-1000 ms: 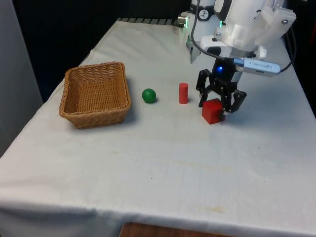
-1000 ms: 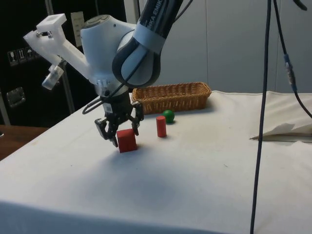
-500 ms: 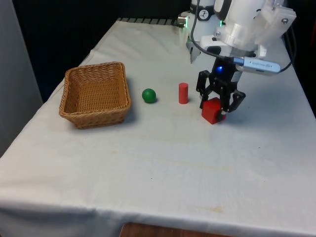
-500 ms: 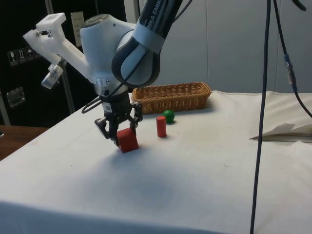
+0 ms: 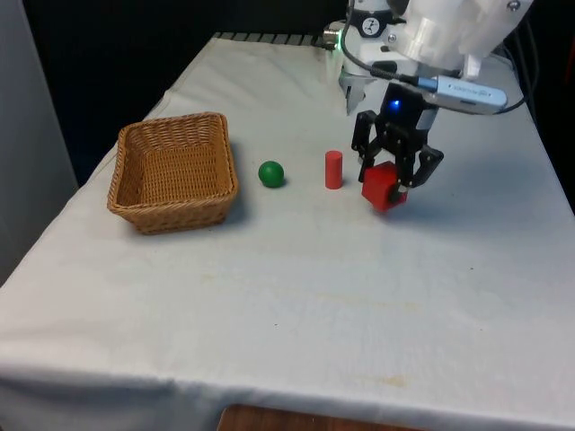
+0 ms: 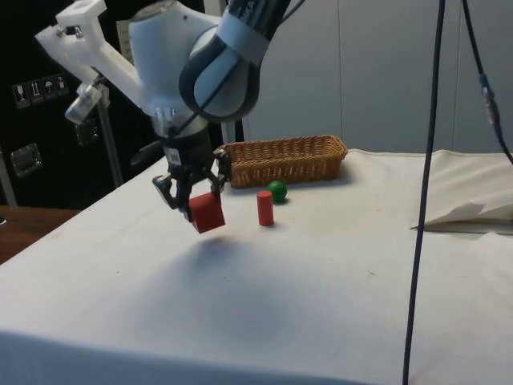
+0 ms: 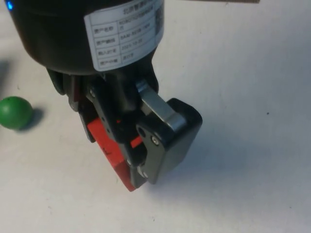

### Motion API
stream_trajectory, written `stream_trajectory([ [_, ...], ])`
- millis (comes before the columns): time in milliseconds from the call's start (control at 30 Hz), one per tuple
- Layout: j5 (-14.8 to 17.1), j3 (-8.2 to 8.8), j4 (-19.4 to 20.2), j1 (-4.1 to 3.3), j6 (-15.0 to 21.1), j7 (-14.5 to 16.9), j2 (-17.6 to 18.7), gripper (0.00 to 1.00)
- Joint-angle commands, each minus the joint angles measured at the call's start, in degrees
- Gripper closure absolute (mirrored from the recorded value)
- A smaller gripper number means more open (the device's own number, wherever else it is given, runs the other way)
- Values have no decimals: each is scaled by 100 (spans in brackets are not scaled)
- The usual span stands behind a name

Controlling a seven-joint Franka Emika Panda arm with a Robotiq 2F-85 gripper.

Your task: Pick up the object to the left of the cylinder and place it into the basket.

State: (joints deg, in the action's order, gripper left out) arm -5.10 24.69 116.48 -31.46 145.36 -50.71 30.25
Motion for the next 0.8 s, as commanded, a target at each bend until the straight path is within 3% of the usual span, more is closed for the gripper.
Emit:
stream_trajectory([
  [0, -63, 52, 40, -46, 6, -40, -80, 88],
  [200, -126, 63, 63, -46, -57, -52, -264, 88],
  [233, -69, 17, 29, 0, -34, -6, -206, 88],
  [267, -138, 69, 63, -52, -69, -52, -292, 88],
  [567, -218, 80, 34, -40, -264, -52, -567, 88],
  [600, -172, 46, 29, -6, -252, -6, -544, 88],
  [633, -229, 86, 40, -34, -281, -46, -596, 88],
  [767, -264, 126, 52, -23, -372, -6, -710, 88],
])
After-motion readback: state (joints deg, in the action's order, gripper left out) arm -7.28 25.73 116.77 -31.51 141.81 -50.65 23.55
